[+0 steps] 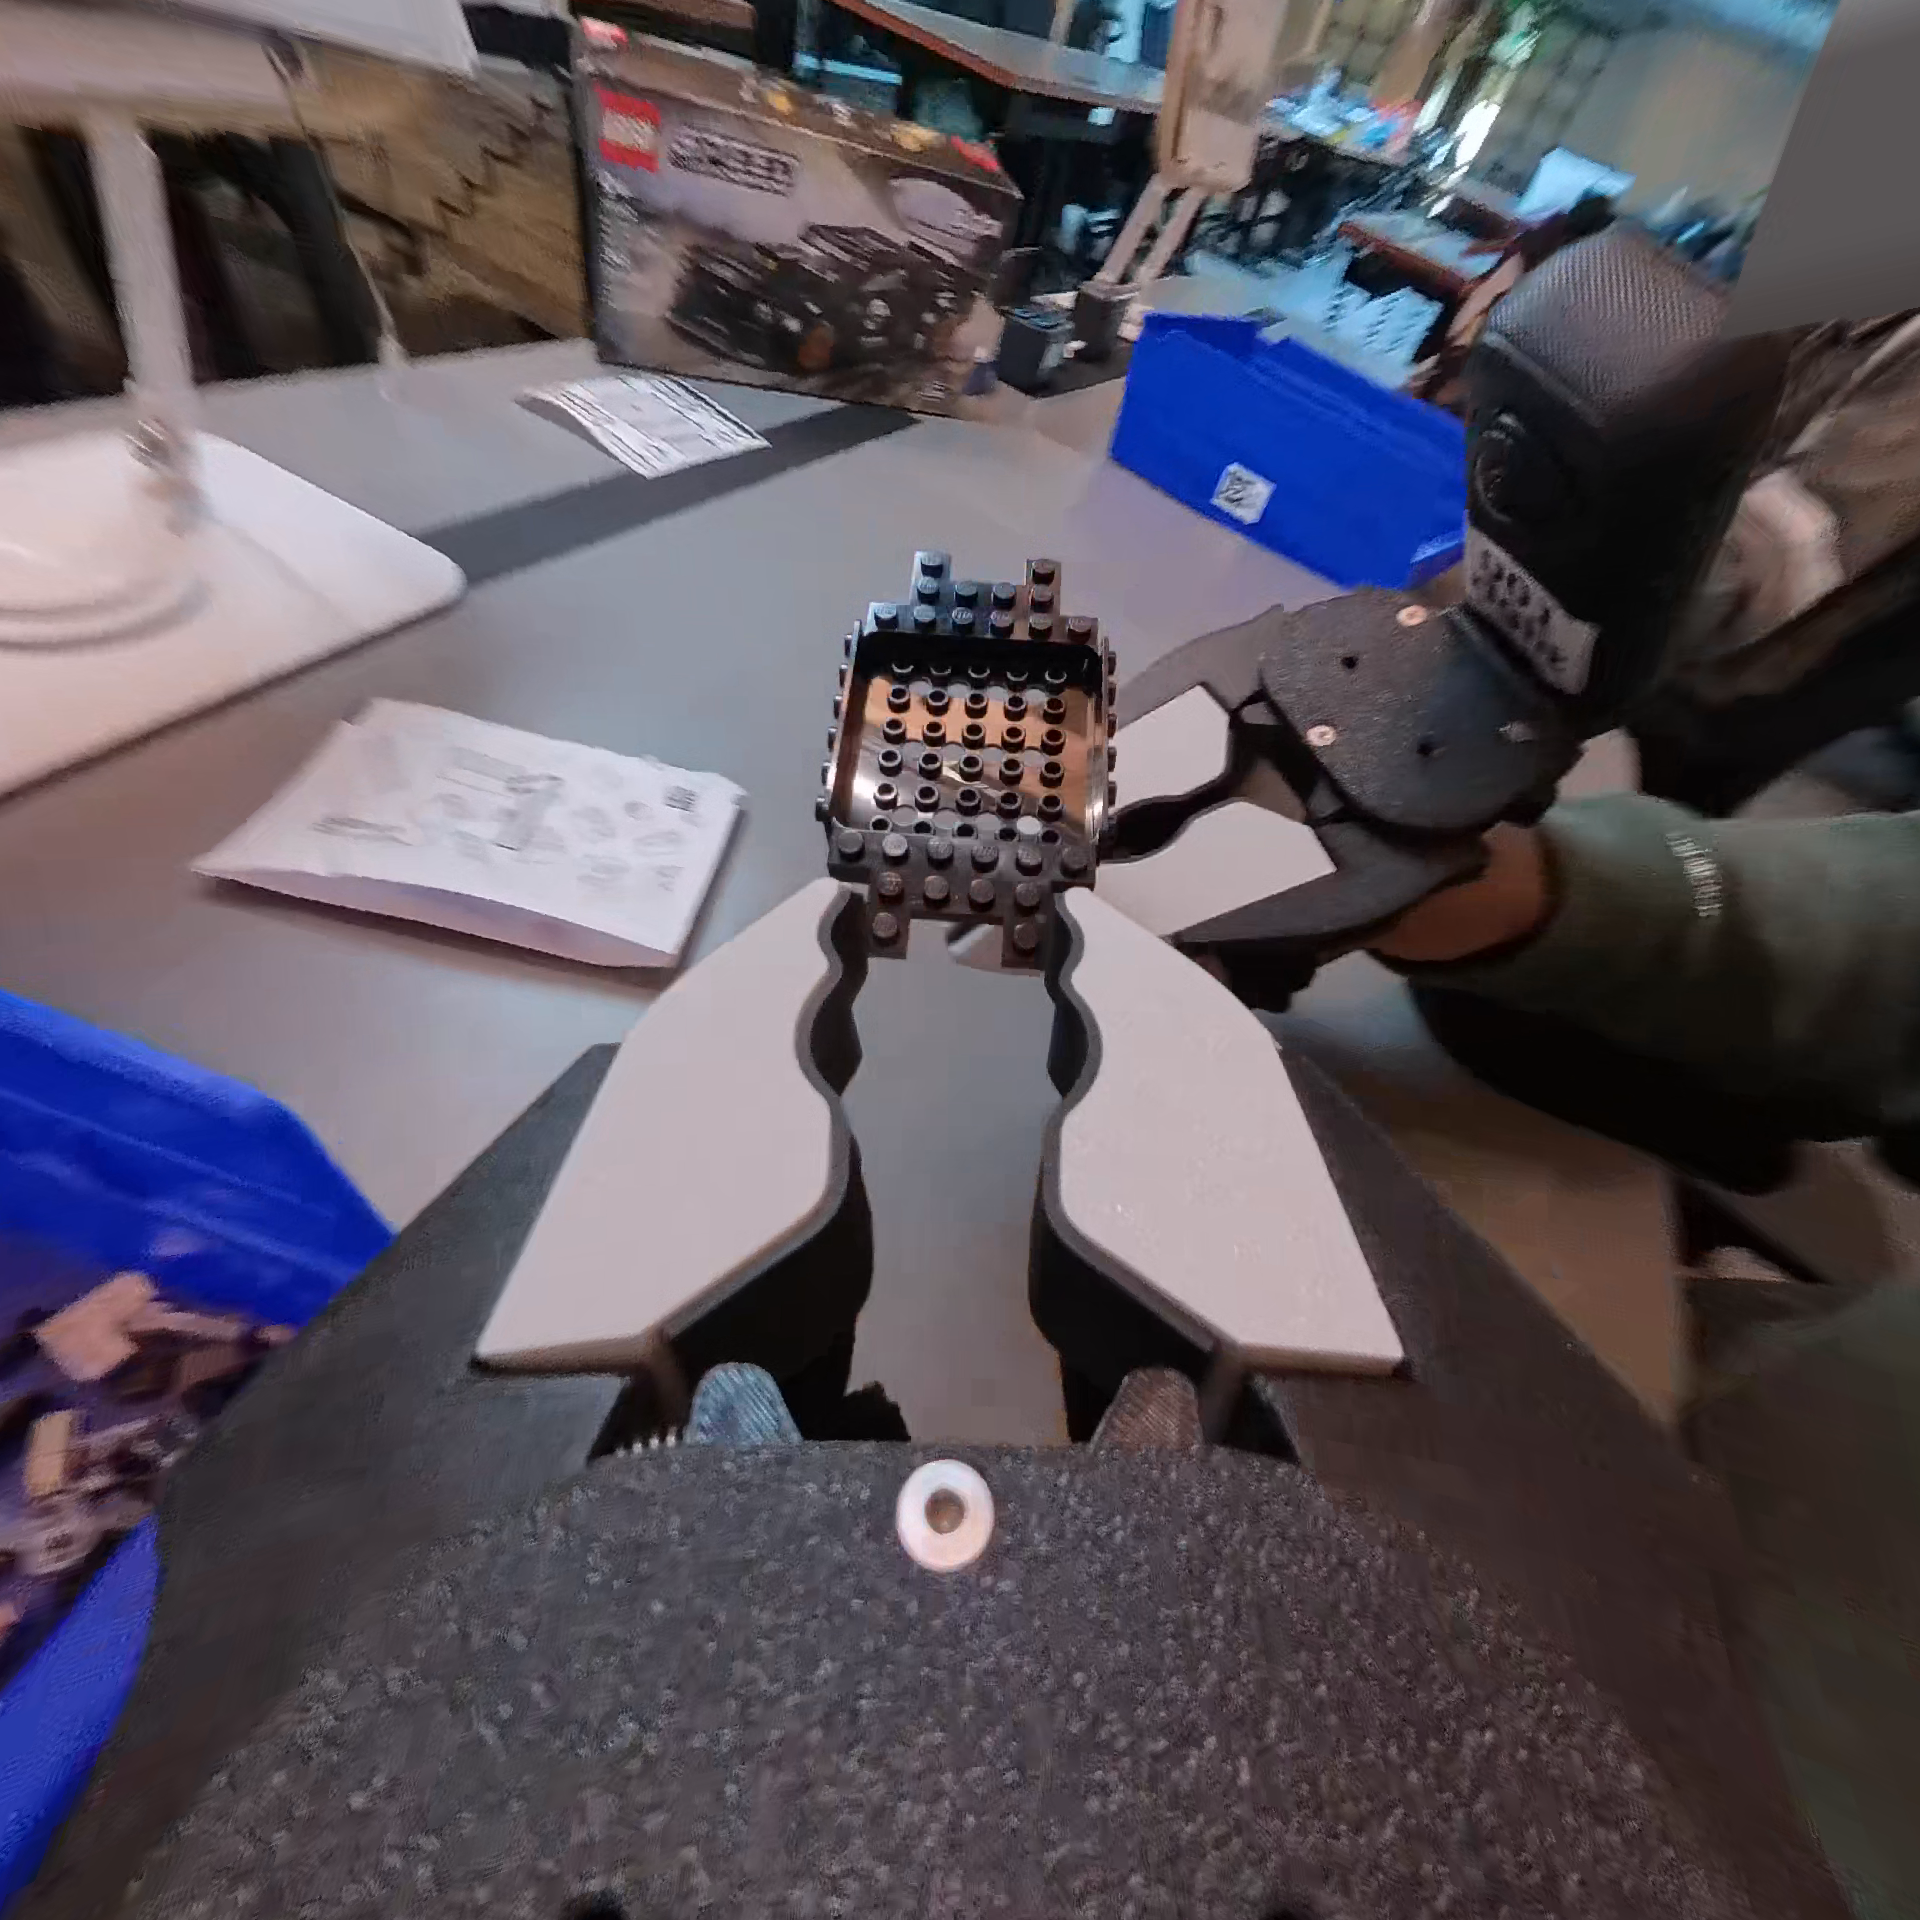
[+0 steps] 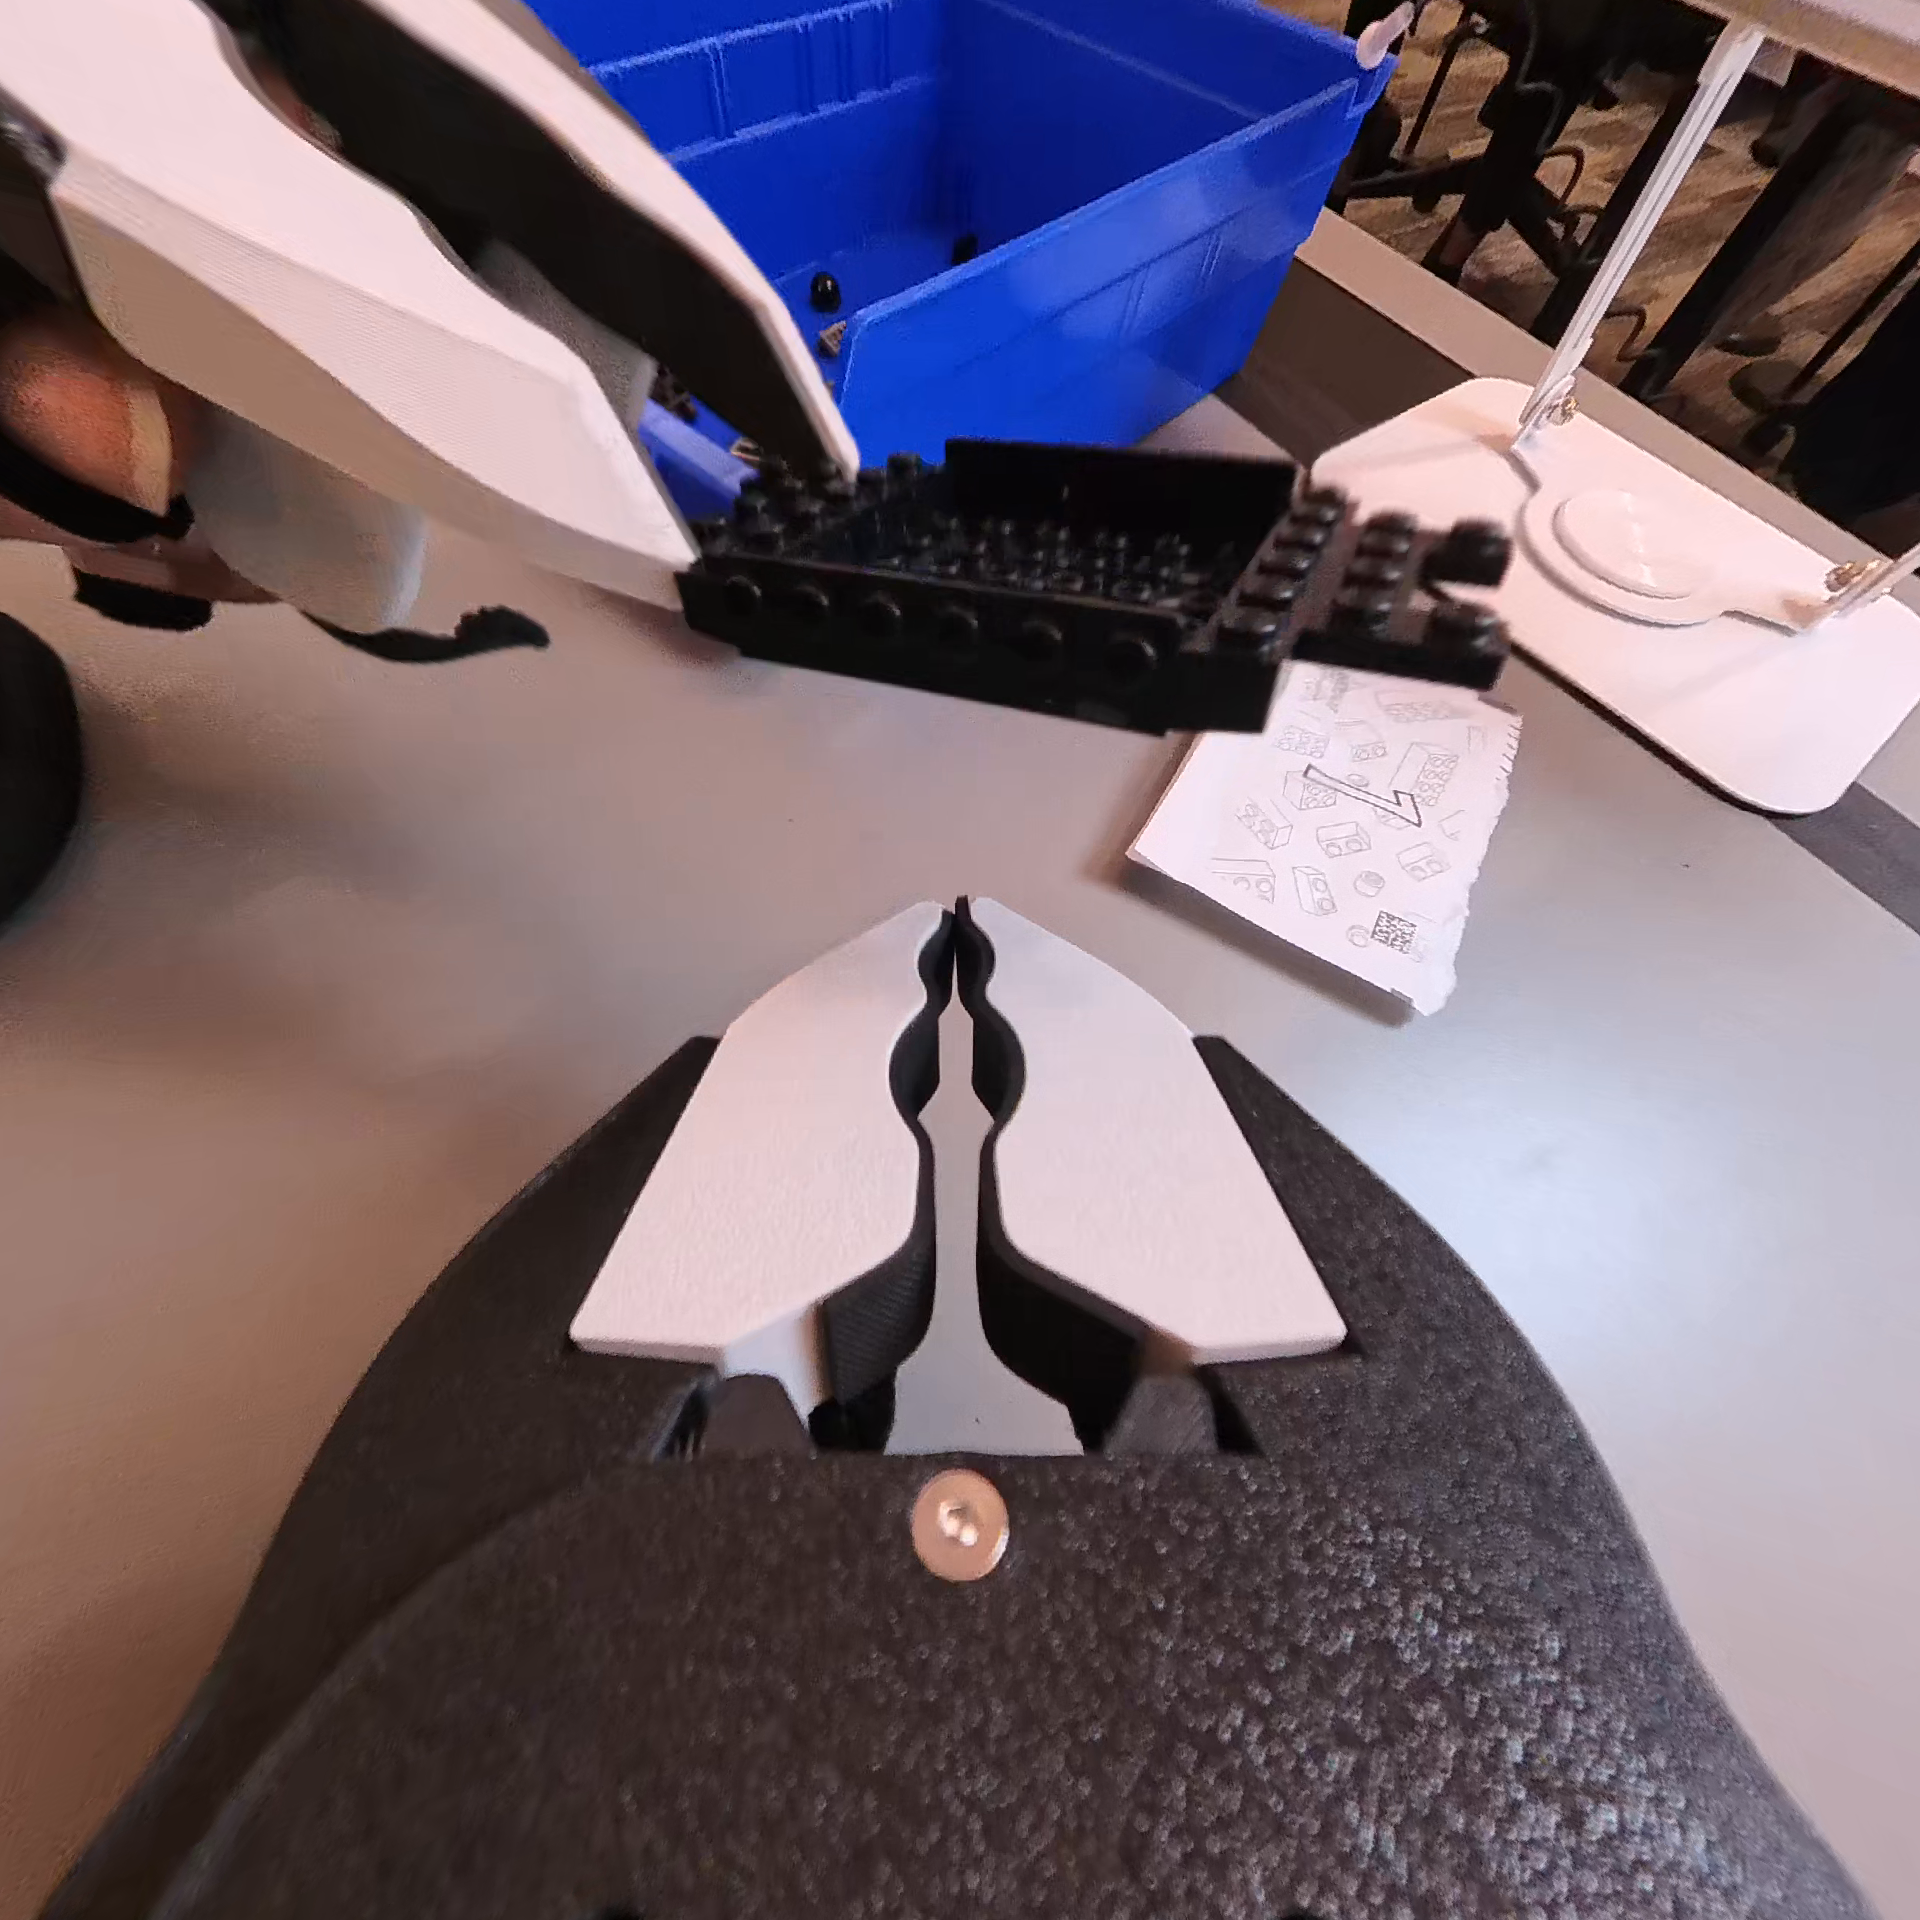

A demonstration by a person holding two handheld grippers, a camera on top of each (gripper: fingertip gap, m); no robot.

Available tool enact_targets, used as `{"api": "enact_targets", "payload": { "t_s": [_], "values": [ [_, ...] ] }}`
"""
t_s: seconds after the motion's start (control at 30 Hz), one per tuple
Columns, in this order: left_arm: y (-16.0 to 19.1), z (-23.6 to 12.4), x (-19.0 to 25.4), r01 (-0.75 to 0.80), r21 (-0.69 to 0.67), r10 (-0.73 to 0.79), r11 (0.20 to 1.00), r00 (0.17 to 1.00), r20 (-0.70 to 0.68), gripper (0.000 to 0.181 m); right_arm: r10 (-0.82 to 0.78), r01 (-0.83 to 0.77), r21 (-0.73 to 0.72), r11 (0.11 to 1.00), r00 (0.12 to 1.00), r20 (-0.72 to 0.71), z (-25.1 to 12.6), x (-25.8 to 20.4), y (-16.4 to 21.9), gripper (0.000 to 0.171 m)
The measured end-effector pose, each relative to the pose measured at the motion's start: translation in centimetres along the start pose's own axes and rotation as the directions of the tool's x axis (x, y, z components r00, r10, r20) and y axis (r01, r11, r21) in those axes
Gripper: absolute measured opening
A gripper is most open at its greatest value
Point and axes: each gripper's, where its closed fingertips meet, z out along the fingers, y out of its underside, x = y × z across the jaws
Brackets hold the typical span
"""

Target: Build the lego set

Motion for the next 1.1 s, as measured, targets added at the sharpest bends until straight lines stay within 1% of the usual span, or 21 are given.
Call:
{"api": "enact_targets", "payload": {
  "t_s": [0.1,0.27,0.43,0.63,0.9,1.0,1.1],
  "values": [
    [-0.4,-0.2,-0.5,-0.161,-0.010,0.161,0.987,0.978,0.131,0.034,0.004,-0.004,-0.010,1.000,1.000,-0.002,0.1,0.1,0.2,0.000],
    [-1.0,-0.4,-0.7,-0.356,-0.064,0.360,0.932,0.891,0.278,0.034,0.007,-0.007,-0.022,1.000,1.000,-0.007,0.3,0.2,0.5,0.000],
    [-1.1,-0.3,-0.7,-0.485,-0.145,0.503,0.862,0.788,0.356,0.034,0.009,-0.009,-0.029,1.000,1.000,-0.007,0.5,0.2,0.7,0.000],
    [-1.1,-0.2,-0.5,-0.607,-0.247,0.649,0.755,0.641,0.410,0.034,0.009,-0.009,-0.034,0.999,1.000,-0.007,0.6,0.3,0.8,0.000],
    [-1.1,-0.1,-0.5,-0.702,-0.367,0.779,0.611,0.450,0.436,0.034,0.007,-0.007,-0.037,0.999,1.000,-0.006,0.7,0.2,0.9,0.000],
    [-1.0,-0.1,-0.6,-0.716,-0.395,0.803,0.576,0.404,0.437,0.034,0.005,-0.005,-0.037,0.999,1.000,-0.006,0.7,0.2,0.9,0.000],
    [-1.0,-0.1,-0.5,-0.723,-0.410,0.816,0.556,0.380,0.436,0.034,0.004,-0.005,-0.037,0.999,1.000,-0.006,0.7,0.2,0.9,0.000]
  ]
}}
